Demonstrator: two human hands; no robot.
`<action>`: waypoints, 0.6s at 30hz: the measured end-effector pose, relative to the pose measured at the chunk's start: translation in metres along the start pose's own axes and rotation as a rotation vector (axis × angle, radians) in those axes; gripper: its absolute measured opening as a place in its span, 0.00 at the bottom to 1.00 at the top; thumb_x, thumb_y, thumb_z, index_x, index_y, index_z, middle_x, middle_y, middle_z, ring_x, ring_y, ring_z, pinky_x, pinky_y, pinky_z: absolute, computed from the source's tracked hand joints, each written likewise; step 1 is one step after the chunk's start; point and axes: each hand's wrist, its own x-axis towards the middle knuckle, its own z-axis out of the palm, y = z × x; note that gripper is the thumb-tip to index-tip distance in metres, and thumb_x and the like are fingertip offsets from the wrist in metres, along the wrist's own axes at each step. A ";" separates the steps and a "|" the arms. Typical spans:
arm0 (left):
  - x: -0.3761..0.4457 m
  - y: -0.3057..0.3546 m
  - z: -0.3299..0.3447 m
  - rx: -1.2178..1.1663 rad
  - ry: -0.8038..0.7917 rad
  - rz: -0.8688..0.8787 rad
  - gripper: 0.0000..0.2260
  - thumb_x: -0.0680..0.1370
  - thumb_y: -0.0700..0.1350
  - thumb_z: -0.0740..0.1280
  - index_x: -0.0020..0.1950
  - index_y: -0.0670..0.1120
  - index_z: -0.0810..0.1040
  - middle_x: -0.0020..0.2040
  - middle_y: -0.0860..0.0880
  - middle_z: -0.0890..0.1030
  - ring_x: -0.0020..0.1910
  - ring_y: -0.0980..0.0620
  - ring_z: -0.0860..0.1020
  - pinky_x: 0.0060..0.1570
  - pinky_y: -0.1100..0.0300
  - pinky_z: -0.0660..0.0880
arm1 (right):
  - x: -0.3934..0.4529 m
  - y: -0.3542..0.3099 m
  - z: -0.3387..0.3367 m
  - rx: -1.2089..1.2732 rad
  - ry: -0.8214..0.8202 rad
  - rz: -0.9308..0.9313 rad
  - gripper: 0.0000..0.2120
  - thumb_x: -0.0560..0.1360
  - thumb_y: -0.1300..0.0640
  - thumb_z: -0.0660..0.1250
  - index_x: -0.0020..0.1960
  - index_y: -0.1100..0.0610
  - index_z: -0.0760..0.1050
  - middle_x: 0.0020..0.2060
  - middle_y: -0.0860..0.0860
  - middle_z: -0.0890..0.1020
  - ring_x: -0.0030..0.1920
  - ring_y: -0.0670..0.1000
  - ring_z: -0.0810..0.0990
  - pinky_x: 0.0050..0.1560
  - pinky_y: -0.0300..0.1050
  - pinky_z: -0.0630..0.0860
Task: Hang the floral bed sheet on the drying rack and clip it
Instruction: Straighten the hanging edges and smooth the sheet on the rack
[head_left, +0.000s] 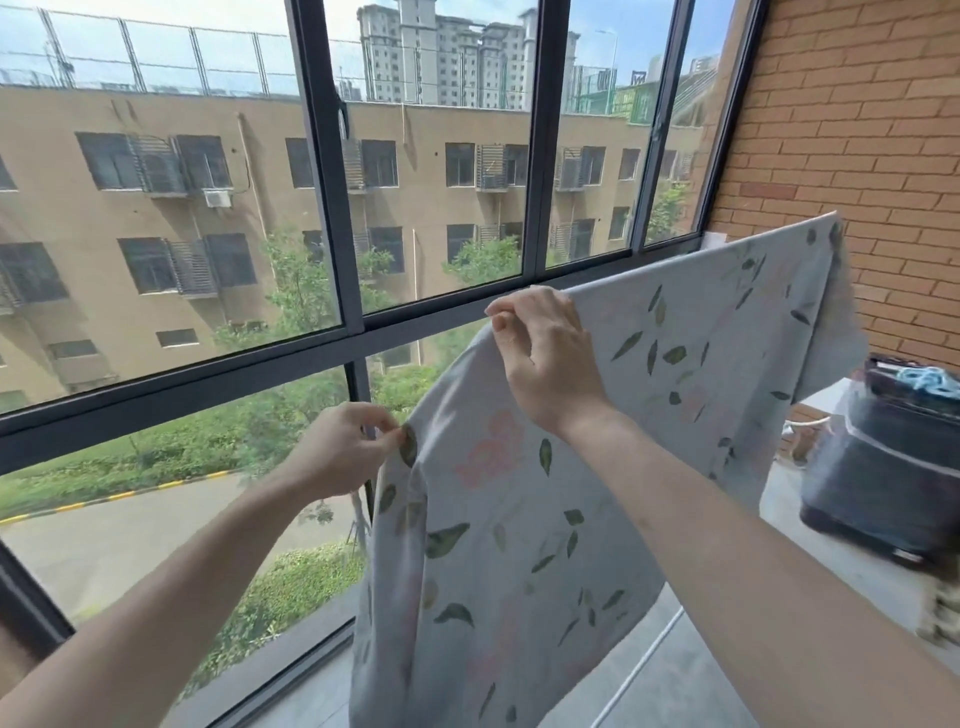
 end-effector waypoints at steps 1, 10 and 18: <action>0.001 0.010 -0.001 -0.013 0.022 0.014 0.05 0.81 0.47 0.69 0.48 0.53 0.84 0.33 0.57 0.80 0.22 0.63 0.71 0.24 0.67 0.66 | -0.004 0.003 -0.002 0.036 -0.012 -0.013 0.12 0.85 0.50 0.59 0.64 0.48 0.76 0.65 0.43 0.76 0.73 0.46 0.65 0.74 0.52 0.66; 0.023 0.140 0.012 0.193 0.219 0.405 0.21 0.80 0.55 0.67 0.73 0.60 0.71 0.70 0.56 0.74 0.65 0.51 0.75 0.64 0.50 0.72 | -0.047 0.081 -0.057 0.063 -0.232 0.042 0.31 0.83 0.54 0.64 0.81 0.43 0.56 0.80 0.36 0.56 0.79 0.43 0.60 0.73 0.47 0.67; 0.094 0.250 0.095 0.703 0.156 0.211 0.34 0.76 0.66 0.66 0.77 0.51 0.64 0.66 0.45 0.76 0.64 0.42 0.75 0.62 0.46 0.70 | -0.071 0.235 -0.184 -0.039 -0.243 0.183 0.28 0.82 0.52 0.65 0.78 0.42 0.60 0.78 0.38 0.62 0.76 0.46 0.66 0.66 0.46 0.71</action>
